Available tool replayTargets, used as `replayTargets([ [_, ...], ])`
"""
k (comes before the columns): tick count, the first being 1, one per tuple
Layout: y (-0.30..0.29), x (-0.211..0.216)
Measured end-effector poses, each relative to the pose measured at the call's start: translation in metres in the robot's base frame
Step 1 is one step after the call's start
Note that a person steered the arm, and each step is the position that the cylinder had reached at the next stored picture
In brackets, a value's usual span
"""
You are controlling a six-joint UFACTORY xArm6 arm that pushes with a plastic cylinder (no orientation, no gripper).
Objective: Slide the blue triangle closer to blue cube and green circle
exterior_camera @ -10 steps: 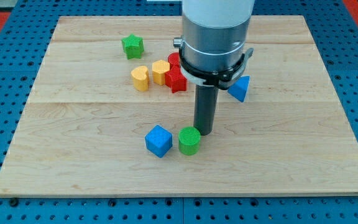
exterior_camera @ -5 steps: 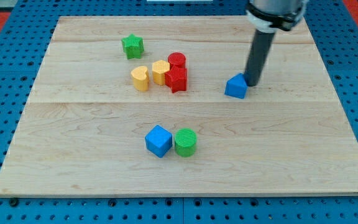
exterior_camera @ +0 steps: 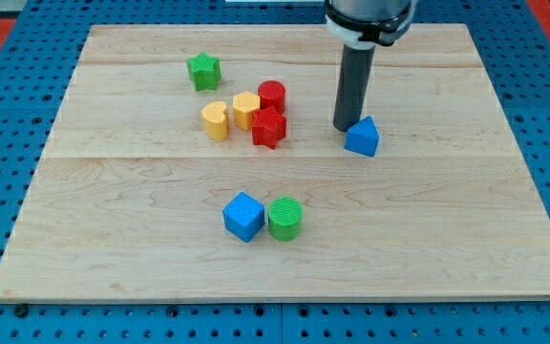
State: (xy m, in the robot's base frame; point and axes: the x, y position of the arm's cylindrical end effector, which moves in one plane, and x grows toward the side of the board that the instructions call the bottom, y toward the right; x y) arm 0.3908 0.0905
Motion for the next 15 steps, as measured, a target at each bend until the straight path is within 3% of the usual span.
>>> replayTargets([
  [2, 0.022, 0.016],
  [3, 0.073, 0.043],
  [4, 0.072, 0.056],
  [6, -0.069, 0.05],
  [8, 0.025, 0.057],
  [9, 0.045, 0.097],
  [11, -0.047, 0.053],
  [13, -0.092, 0.095],
  [15, -0.092, 0.104],
])
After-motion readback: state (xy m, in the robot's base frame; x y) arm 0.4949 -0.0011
